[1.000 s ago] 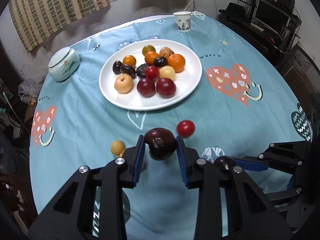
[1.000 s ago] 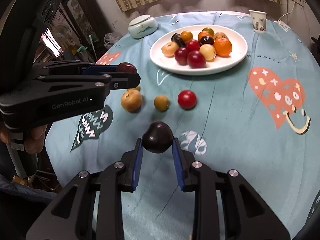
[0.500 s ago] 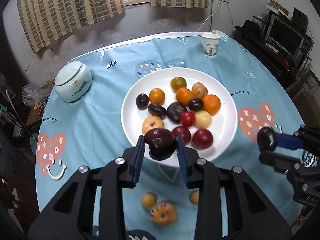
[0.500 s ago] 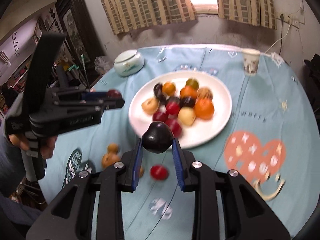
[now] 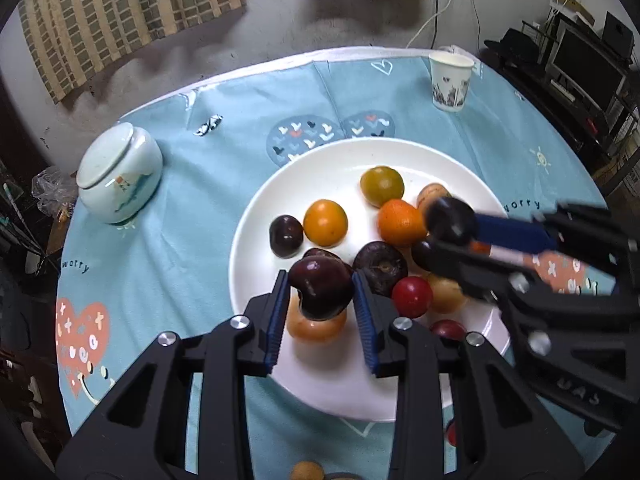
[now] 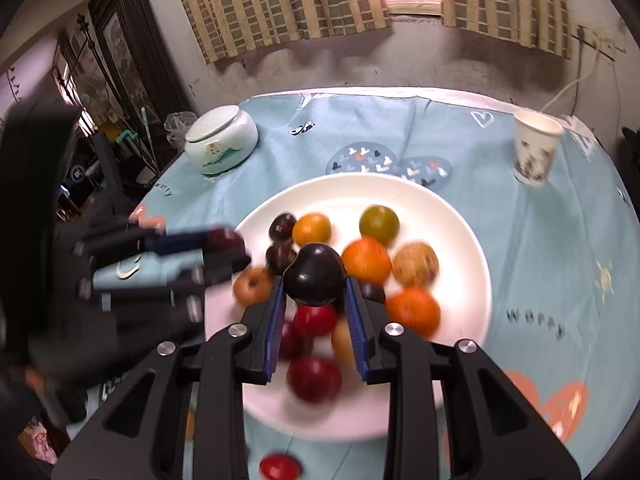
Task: Organize fruits
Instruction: 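Carry both plums to the white plate and open both grippers, then move both tools back over the remaining fruits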
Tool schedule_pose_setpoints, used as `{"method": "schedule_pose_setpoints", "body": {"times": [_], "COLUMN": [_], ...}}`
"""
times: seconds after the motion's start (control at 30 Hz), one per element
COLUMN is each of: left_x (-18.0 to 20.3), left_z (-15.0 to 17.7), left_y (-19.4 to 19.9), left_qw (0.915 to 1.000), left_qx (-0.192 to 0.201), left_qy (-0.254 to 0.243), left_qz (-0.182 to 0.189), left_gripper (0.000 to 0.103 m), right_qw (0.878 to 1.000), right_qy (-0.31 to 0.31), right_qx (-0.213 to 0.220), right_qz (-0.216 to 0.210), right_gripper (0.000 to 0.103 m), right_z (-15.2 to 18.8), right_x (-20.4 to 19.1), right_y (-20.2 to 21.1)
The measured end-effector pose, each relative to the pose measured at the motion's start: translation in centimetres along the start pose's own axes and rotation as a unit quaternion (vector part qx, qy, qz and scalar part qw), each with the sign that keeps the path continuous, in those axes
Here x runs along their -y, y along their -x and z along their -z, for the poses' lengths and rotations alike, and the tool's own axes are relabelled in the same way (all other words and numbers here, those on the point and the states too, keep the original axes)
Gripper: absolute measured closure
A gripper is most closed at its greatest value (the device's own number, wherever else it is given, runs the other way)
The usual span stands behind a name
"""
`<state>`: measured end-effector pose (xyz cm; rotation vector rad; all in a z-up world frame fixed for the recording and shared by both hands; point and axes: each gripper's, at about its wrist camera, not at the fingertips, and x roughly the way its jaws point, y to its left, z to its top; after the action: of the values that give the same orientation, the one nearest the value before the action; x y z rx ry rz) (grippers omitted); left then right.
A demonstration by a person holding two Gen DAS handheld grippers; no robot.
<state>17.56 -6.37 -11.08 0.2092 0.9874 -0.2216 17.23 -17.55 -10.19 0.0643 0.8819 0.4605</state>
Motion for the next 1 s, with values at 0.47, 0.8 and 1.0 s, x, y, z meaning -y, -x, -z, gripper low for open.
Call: {"method": "schedule_pose_setpoints", "body": {"times": [0.47, 0.8, 1.0], "left_x": [0.3, 0.8, 1.1], "left_z": [0.1, 2.0, 4.3], "left_y": [-0.4, 5.1, 8.6], "left_qw": [0.9999, 0.9993, 0.9988], "left_qx": [0.010, 0.036, 0.049], "left_qy": [-0.009, -0.008, -0.004], "left_qz": [-0.009, -0.004, 0.000], "left_gripper": [0.038, 0.037, 0.035], "right_qw": [0.997, 0.996, 0.997], "right_qy": [0.005, -0.070, -0.069], "right_qx": [0.009, 0.010, -0.011], "right_qz": [0.076, 0.050, 0.043], "right_gripper": [0.029, 0.029, 0.029], "right_z": [-0.5, 6.1, 10.9], "right_x": [2.0, 1.5, -0.9], "right_y": [0.0, 6.8, 9.0]}}
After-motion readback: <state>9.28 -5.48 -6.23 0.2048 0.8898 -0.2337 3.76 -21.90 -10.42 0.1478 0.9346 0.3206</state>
